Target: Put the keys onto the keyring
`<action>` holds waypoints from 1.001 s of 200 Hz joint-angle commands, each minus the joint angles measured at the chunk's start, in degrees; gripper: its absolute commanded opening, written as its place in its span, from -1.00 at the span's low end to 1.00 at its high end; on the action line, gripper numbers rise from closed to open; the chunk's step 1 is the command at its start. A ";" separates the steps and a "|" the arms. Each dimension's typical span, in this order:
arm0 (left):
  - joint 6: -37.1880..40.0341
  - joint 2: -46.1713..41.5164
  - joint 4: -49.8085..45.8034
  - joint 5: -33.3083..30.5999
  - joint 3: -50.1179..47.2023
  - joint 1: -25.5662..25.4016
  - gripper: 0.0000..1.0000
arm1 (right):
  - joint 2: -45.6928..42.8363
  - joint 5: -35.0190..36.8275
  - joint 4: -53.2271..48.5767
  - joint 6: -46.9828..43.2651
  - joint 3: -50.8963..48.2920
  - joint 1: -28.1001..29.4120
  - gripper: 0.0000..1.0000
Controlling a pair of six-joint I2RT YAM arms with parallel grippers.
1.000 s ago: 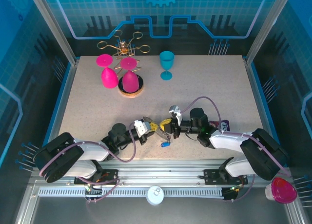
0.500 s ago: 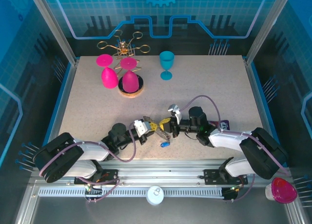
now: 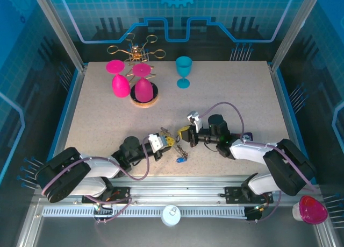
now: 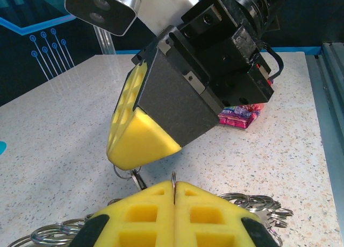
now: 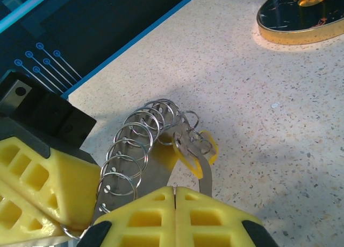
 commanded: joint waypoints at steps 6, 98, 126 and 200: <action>0.65 -0.79 -0.93 1.14 0.41 -0.29 -1.00 | -3.16 -5.85 -2.35 -3.15 -1.69 -1.35 -1.00; 0.93 -1.17 -1.45 1.13 0.68 -0.29 -1.00 | -1.77 -13.18 -1.86 -3.66 0.17 -1.07 -1.00; 1.04 -1.17 -1.63 0.77 0.63 -0.30 -1.00 | -1.72 -13.32 -1.02 -3.12 -0.02 -1.10 -1.00; 1.36 -0.80 -1.34 0.39 0.79 -0.38 -1.00 | -4.58 -13.40 -3.56 -3.87 -0.38 -1.74 -1.00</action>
